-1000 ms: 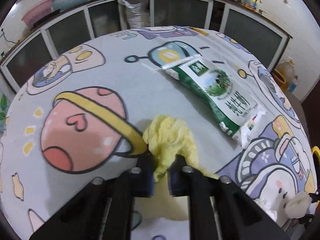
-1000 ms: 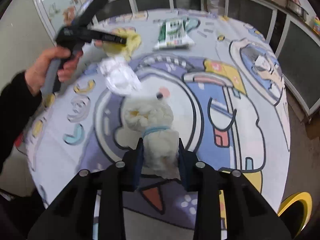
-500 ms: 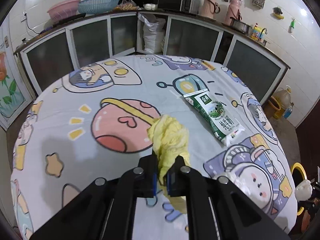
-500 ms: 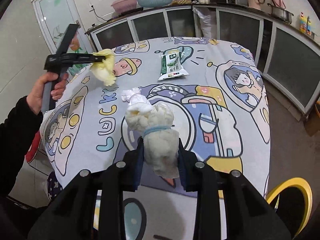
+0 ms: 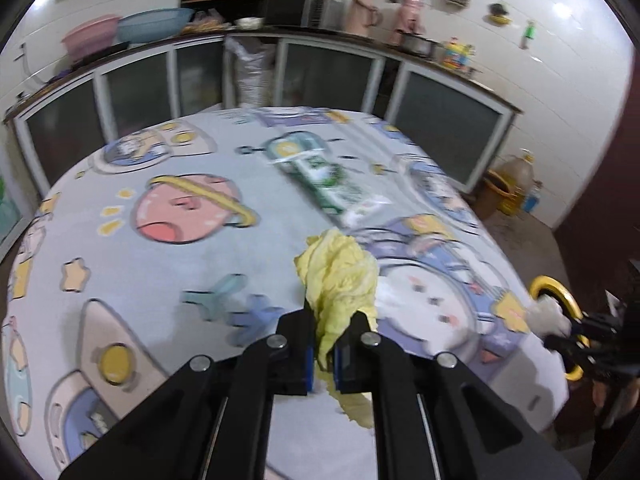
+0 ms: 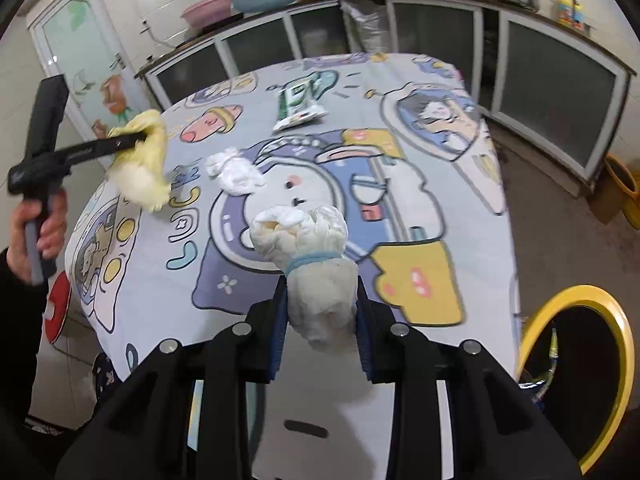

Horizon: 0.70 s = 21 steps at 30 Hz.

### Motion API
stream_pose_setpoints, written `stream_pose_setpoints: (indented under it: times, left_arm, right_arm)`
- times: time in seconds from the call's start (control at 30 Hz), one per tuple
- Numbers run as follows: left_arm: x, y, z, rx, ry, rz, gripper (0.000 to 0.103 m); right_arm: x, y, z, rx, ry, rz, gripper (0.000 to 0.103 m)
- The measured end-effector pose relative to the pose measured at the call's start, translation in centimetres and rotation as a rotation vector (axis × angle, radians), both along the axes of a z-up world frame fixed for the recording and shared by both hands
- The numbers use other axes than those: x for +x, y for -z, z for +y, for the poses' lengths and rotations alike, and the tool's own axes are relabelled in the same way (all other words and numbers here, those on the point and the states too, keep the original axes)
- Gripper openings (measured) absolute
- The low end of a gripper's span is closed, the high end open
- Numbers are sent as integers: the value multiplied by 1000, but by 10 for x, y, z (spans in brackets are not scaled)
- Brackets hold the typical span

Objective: Collect trash
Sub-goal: 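Carry the cabbage leaf and cloth bundle over the bin and open both tools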

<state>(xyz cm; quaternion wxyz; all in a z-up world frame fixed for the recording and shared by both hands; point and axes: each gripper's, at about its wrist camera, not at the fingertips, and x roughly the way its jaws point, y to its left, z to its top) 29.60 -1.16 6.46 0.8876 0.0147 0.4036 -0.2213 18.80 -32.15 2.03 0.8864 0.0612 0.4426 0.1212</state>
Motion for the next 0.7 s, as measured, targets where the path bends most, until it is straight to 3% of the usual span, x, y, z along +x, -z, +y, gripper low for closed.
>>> stream_pose_setpoints:
  times: [0.4,0.7]
  left_arm:
    - [-59,-38,-131,-41,270,-80,6]
    - [-80,-53,-209,-52,396,-108,6]
  right_arm:
    - [-33,-49,-65,-33,140,-95,29]
    - [-70,-77,-124,-52,277,-164,29]
